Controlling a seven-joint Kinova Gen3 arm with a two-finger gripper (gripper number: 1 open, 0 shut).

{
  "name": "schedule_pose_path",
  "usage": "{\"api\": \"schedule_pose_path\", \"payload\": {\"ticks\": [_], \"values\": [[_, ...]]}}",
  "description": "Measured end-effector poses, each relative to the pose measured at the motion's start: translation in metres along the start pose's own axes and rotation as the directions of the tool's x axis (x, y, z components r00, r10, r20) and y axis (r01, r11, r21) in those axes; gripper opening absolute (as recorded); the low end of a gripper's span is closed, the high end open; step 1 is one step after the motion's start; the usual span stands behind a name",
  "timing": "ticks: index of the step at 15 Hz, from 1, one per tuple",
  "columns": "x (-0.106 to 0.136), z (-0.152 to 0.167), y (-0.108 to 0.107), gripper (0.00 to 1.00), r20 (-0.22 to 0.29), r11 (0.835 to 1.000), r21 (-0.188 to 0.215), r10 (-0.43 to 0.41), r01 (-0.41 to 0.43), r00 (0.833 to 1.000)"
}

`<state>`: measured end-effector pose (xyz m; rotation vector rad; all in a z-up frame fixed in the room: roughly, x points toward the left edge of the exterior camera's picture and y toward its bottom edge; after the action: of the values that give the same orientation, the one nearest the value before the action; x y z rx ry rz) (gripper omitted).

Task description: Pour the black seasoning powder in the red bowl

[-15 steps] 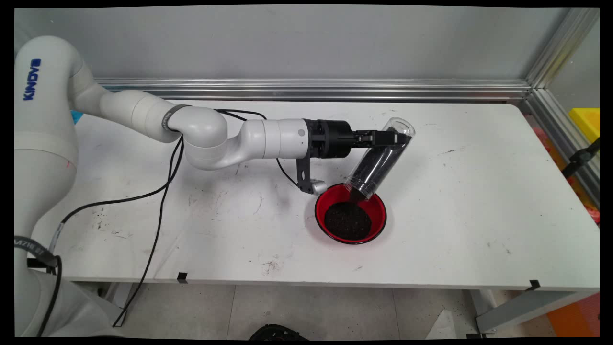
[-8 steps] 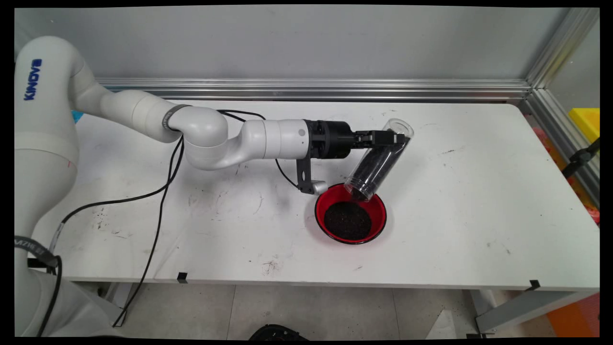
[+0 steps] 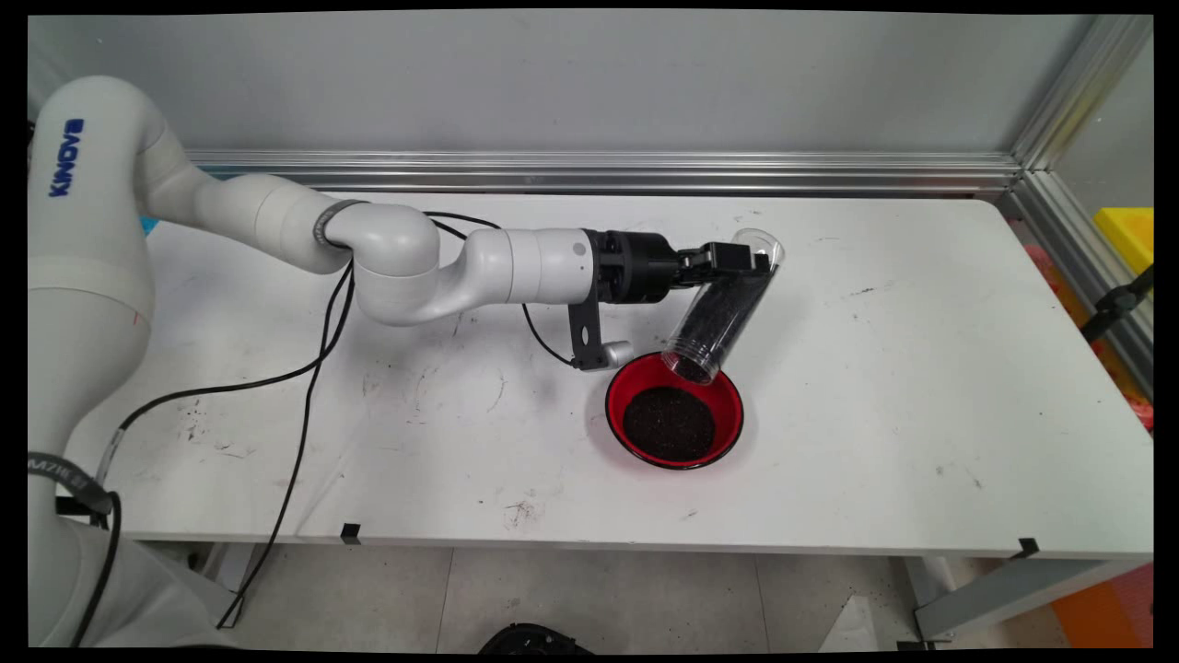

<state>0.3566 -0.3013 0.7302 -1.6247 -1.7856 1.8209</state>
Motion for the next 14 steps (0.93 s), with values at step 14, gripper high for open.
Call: {"api": "schedule_pose_path", "payload": {"ticks": [14], "values": [[-0.034, -0.019, -0.016, 0.0, 0.002, 0.907, -0.119, -0.407, 0.404, 0.913]]}}
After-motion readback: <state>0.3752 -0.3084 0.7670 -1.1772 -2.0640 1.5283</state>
